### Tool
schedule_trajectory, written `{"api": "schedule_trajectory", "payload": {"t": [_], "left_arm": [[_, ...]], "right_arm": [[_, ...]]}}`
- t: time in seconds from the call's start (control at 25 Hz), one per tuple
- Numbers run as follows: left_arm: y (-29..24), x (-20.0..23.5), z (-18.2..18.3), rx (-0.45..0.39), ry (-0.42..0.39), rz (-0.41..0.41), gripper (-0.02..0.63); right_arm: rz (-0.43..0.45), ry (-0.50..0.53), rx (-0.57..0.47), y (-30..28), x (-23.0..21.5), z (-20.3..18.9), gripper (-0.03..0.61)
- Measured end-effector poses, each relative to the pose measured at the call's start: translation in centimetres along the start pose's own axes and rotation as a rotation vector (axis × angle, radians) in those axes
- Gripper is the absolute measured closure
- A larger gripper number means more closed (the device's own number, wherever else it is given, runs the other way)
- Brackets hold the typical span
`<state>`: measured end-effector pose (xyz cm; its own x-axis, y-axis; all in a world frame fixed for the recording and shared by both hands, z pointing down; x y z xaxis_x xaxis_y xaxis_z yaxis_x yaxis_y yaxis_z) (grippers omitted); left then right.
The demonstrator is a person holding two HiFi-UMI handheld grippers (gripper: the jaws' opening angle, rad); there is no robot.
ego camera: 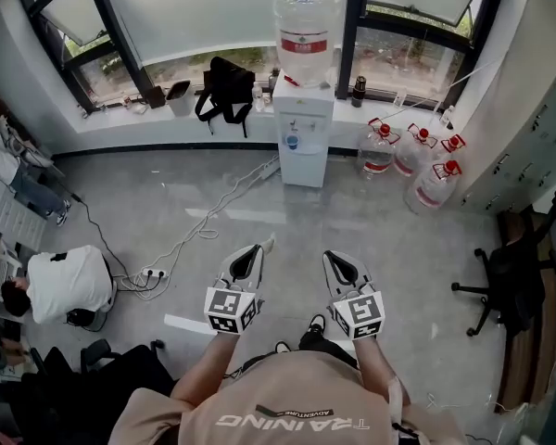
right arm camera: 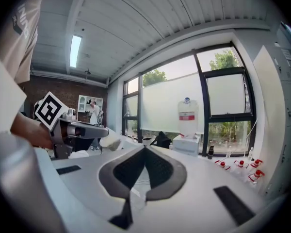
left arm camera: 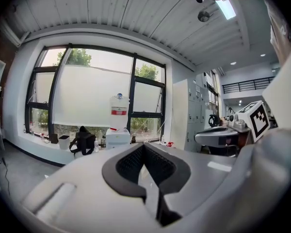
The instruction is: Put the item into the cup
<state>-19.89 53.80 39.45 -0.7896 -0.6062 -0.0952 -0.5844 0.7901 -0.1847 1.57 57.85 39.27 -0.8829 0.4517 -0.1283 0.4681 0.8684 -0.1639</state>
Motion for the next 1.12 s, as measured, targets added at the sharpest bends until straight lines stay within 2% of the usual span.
{"api": "schedule_trajectory", "payload": {"t": [0.2, 0.48, 0.64, 0.76, 0.96, 1.12], "left_arm": [[-4.2, 0.6, 2.1, -0.008, -0.020, 0.014, 0.606], [-9.1, 2.0, 2.2, 0.027, 0.051, 0.082, 0.606], [-10.6, 2.8, 1.9, 0.037, 0.069, 0.121, 0.606], [-11.7, 4.0, 1.5, 0.054, 0.077, 0.132, 0.606], [-14.7, 6.9, 0.6, 0.056, 0.091, 0.104, 0.606], [-17.5, 10.3, 0.5, 0.048, 0.044, 0.077, 0.606]], "right_arm": [[0.030, -0.074, -0.009, -2.0, -4.1, 0.7, 0.568], [0.052, 0.139, 0.042, -6.0, -8.2, 1.6, 0.568], [0.120, 0.064, 0.063, -8.6, -9.8, 1.3, 0.568], [0.136, 0.031, 0.078, -10.8, -10.7, 1.5, 0.568], [0.108, 0.032, 0.095, -14.8, -12.1, 1.3, 0.568], [0.057, 0.024, 0.117, -18.4, -12.7, 1.6, 0.568]]}}
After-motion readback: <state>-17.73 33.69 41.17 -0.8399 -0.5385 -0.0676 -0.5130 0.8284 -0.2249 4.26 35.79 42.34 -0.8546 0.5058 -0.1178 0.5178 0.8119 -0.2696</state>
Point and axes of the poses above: the fingertips, and each gripper's own axes: y backward along the fingers, x to its left, z out of its top, the point moved 7 cm from there along y, backward along the fingers, and after that the axes turned 9 degrees about -y, right-handed, at the moved point
